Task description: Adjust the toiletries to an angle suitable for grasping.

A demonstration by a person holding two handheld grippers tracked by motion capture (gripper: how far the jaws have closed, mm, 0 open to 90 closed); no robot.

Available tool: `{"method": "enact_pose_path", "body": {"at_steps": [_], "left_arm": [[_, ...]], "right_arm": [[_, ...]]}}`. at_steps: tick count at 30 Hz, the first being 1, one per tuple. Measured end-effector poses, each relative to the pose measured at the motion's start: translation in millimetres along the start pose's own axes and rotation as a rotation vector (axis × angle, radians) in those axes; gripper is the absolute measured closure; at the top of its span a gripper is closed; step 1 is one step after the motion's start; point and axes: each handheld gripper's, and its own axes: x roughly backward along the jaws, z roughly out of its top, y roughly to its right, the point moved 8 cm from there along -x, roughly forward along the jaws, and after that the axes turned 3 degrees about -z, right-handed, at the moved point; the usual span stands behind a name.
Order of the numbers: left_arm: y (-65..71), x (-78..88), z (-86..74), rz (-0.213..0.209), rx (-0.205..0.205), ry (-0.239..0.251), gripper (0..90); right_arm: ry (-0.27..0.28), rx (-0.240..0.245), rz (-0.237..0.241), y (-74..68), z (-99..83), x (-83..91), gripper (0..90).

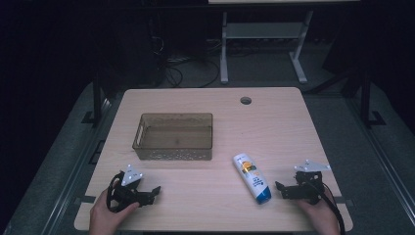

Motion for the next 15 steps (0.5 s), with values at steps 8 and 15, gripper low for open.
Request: {"method": "enact_pose_path", "body": {"at_steps": [8, 15], "left_arm": [[0.8, -0.3, 0.2, -0.008, -0.006, -0.001, 12.4], [1.4, -0.3, 0.3, -0.014, -0.016, -0.003, 12.4]], "right_arm": [[-0.001, 0.0, -0.001, 0.3, 0.2, -0.1, 0.0], [-0.014, -0.001, -0.001, 1.7, 1.4, 0.8, 5.7]]}}
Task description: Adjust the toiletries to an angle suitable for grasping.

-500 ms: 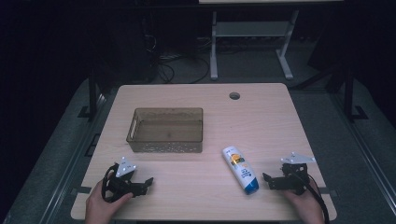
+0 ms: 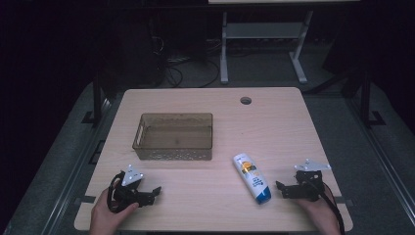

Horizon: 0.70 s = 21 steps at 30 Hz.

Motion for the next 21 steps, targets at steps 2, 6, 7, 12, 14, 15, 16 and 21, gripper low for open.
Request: {"method": "enact_pose_path", "body": {"at_steps": [2, 6, 7, 12, 14, 15, 16, 21], "left_arm": [[0.2, 0.0, 0.0, -0.001, -0.001, 0.0, 12.4], [0.2, 0.0, 0.0, -0.001, -0.001, 0.0, 12.4], [0.2, 0.0, 0.0, -0.001, -0.001, 0.0, 12.4], [0.2, 0.0, 0.0, -0.002, -0.001, 0.0, 12.4], [0.2, 0.0, 0.0, -0.001, -0.001, 0.0, 12.4], [0.2, 0.0, 0.0, -0.001, -0.001, 0.0, 12.4], [0.2, 0.0, 0.0, -0.002, -0.001, 0.0, 12.4], [0.2, 0.0, 0.0, -0.002, -0.001, 0.0, 12.4]], "right_arm": [[0.007, -0.001, -0.002, 0.7, 2.1, 5.8, 26.9], [0.024, -0.025, 0.015, -1.6, 5.4, 12.4, 44.2], [0.061, -0.041, 0.043, -5.0, 10.8, 18.5, 52.0], [0.091, -0.051, 0.093, -13.0, 18.3, 27.5, 70.5], [0.099, -0.042, 0.114, -17.4, 20.9, 30.0, 77.9], [0.102, -0.038, 0.129, -20.4, 22.6, 31.7, 82.2], [0.101, -0.033, 0.139, -22.5, 23.5, 32.9, 84.6], [0.115, -0.021, 0.201, -34.2, 27.9, 38.5, 89.6]]}}
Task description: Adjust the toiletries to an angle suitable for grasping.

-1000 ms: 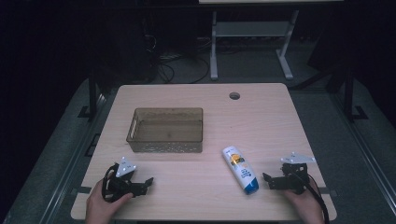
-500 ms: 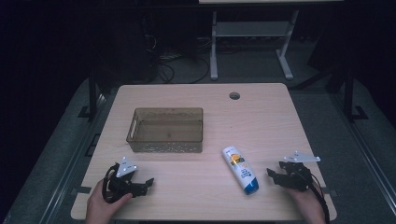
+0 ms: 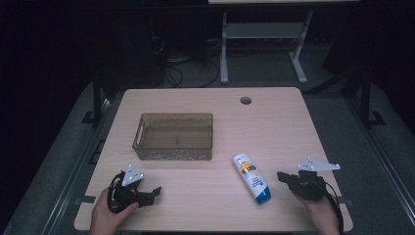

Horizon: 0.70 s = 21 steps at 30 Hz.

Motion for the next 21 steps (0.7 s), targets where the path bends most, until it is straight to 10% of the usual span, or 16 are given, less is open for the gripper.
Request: {"method": "enact_pose_path", "body": {"at_steps": [21], "left_arm": [[0.0, 0.0, 0.0, 0.0, 0.0, 0.0, 12.4]], "right_arm": [[-0.014, 0.078, 0.136, -54.4, 5.2, -6.4, 89.5]]}}
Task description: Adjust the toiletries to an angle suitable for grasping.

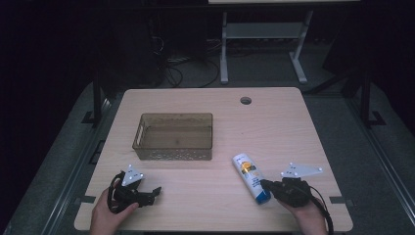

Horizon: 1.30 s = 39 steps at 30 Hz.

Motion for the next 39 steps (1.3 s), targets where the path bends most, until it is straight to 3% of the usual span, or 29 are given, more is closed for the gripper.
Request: {"method": "enact_pose_path", "body": {"at_steps": [6, 15, 39], "left_arm": [[0.0, 0.1, -0.1, 0.0, 0.0, -0.001, 12.4], [0.2, 0.2, -0.1, 0.0, 0.001, -0.001, 12.4], [0.8, 0.4, -0.3, -0.003, 0.0, 0.001, 12.4]], "right_arm": [[-0.031, 0.034, 0.039, -18.7, -3.0, -10.3, 89.5], [-0.079, 0.057, 0.061, -30.6, -11.2, -20.6, 89.5], [-0.11, 0.053, 0.02, -16.4, -18.8, -19.7, 89.5]]}}
